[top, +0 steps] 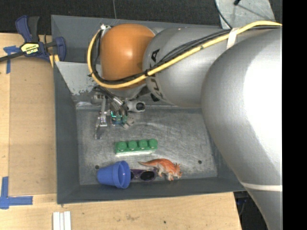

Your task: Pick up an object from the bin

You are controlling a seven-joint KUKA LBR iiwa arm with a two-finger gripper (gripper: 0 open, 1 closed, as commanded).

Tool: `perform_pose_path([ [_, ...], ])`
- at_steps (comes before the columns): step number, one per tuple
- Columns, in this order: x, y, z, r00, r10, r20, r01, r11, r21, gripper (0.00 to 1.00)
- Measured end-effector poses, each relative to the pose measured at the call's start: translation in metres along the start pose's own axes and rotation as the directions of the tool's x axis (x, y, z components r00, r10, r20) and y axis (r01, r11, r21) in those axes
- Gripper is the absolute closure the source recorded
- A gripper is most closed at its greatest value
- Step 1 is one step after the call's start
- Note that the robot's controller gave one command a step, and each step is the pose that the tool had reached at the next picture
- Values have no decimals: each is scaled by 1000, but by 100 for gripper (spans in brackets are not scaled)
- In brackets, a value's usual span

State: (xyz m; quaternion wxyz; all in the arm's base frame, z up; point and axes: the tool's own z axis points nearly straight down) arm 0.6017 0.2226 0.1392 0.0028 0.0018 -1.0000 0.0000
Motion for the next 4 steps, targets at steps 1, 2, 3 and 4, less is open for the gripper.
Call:
perform_pose_path([
  [1, -2, -1, -5, 1000, 3, 8, -3, 1000, -2, 0],
  [2, 12, -46, 45, 996, -87, 12, 87, 996, -1, 0],
  [3, -1, -83, 40, 982, -187, 6, 187, 982, 1, 0],
  [4, 41, -109, 30, 987, -159, 9, 159, 987, 0, 0],
])
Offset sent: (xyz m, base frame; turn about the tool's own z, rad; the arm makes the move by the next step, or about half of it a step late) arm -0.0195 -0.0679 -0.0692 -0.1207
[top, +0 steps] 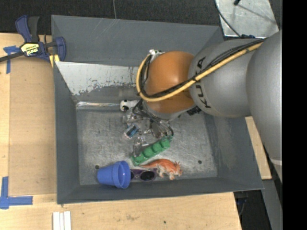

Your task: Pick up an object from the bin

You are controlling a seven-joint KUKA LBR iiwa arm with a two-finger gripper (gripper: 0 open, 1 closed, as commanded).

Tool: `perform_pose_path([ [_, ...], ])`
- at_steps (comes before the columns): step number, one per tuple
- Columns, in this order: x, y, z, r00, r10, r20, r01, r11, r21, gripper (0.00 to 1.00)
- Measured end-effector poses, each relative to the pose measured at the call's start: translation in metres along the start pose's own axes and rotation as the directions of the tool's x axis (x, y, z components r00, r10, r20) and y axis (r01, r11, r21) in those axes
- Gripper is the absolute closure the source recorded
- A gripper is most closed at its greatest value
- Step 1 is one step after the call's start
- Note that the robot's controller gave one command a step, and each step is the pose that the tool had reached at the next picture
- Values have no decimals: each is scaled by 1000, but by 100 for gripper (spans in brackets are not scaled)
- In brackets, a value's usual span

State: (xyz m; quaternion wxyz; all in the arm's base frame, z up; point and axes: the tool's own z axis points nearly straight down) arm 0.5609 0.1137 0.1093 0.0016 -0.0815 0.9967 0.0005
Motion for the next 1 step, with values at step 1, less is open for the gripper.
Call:
perform_pose_path([
  [1, -43, -26, 28, 996, -84, -16, 84, 996, -2, 0],
])
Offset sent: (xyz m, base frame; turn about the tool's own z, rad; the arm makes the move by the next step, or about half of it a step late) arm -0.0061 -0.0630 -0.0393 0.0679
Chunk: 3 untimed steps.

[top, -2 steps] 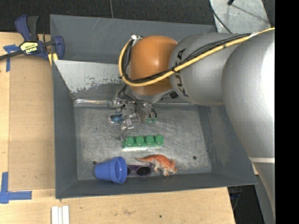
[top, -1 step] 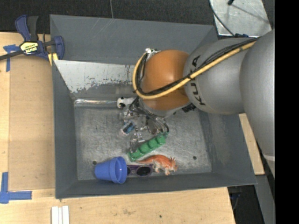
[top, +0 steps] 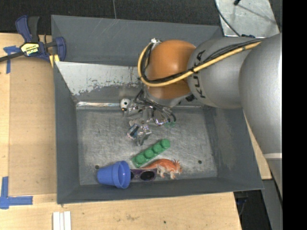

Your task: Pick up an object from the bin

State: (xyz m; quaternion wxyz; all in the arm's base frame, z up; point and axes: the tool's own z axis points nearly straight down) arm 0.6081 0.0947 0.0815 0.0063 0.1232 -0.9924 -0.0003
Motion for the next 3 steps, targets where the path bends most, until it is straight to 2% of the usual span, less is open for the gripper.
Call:
perform_pose_path([
  [1, 55, -29, 5, 988, 151, 38, -151, 989, -4, 100],
  [2, 55, -29, 5, 988, 151, 38, -151, 989, -5, 100],
  [3, 56, -28, 0, 988, 151, 29, -151, 989, -4, 100],
])
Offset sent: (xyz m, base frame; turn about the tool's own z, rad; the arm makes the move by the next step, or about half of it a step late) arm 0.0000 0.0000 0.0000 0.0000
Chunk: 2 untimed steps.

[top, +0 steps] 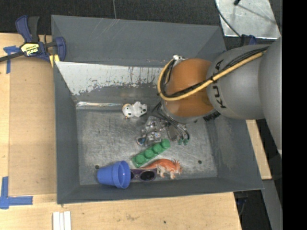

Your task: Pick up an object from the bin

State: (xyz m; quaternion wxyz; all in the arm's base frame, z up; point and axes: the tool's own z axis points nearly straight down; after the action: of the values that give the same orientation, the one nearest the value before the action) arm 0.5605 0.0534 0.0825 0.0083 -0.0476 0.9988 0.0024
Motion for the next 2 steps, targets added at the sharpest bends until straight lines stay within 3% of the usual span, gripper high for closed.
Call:
perform_pose_path([
  [1, 1, -1, -14, 1000, 0, -12, 0, 1000, 3, 100],
  [2, 1, -1, -25, 1000, 0, -12, 0, 1000, 3, 100],
])
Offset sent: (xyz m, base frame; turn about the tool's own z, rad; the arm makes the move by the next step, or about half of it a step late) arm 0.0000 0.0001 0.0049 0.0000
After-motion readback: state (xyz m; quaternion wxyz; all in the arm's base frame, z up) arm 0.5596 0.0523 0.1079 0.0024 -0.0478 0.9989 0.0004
